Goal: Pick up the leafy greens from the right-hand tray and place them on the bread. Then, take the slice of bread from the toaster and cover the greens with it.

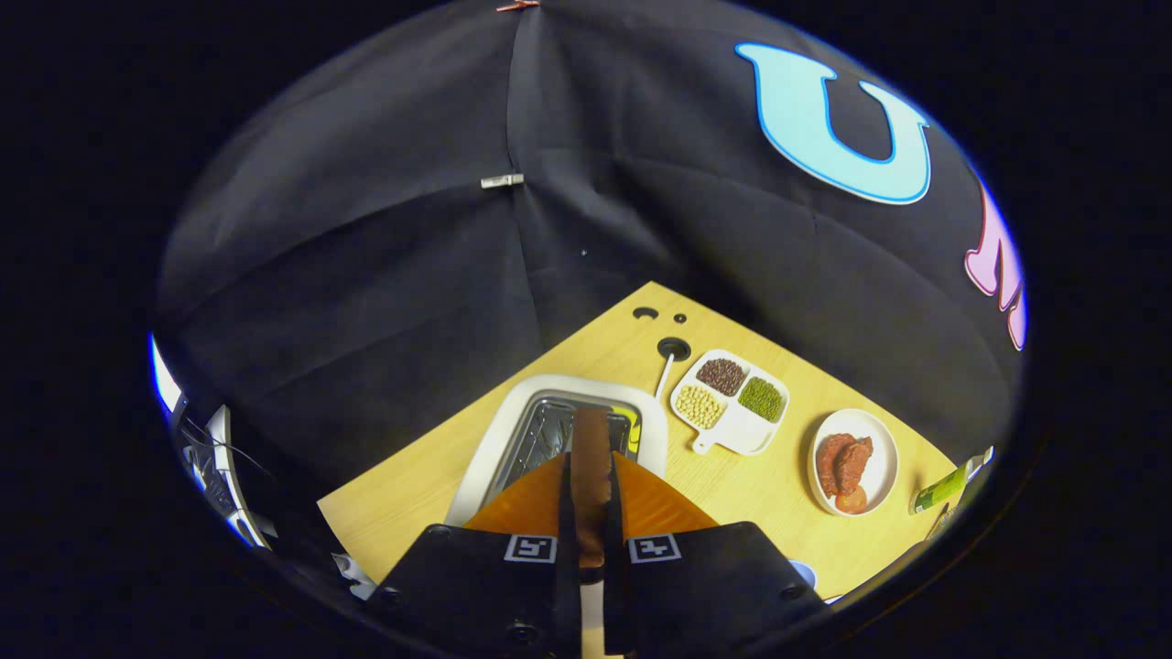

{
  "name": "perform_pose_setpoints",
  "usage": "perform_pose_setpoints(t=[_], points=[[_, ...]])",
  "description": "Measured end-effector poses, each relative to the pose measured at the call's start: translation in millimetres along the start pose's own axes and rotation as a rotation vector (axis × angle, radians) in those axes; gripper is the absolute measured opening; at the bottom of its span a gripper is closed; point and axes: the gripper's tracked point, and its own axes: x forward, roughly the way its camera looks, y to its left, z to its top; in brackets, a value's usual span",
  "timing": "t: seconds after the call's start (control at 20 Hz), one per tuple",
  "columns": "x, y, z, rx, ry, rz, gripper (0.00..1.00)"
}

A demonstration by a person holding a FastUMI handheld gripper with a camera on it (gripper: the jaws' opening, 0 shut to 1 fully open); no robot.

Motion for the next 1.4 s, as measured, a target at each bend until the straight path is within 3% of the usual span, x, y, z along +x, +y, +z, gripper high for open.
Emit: perform_pose_setpoints(t=[0.4,0.6,0.95,1.4], points=[[-77.3,-45.7,38.3,0.08,-0.137,-0.032,0.14],[-113.3,-82.6,30.2,0.142,-0.196,-0.054,0.14],[-123.1,-134.8,-65.3,0.364,-0.115,0.016,0.14],[-95.4,-159.6,-164.4,0.47,-0.028,0.101,0.14]])
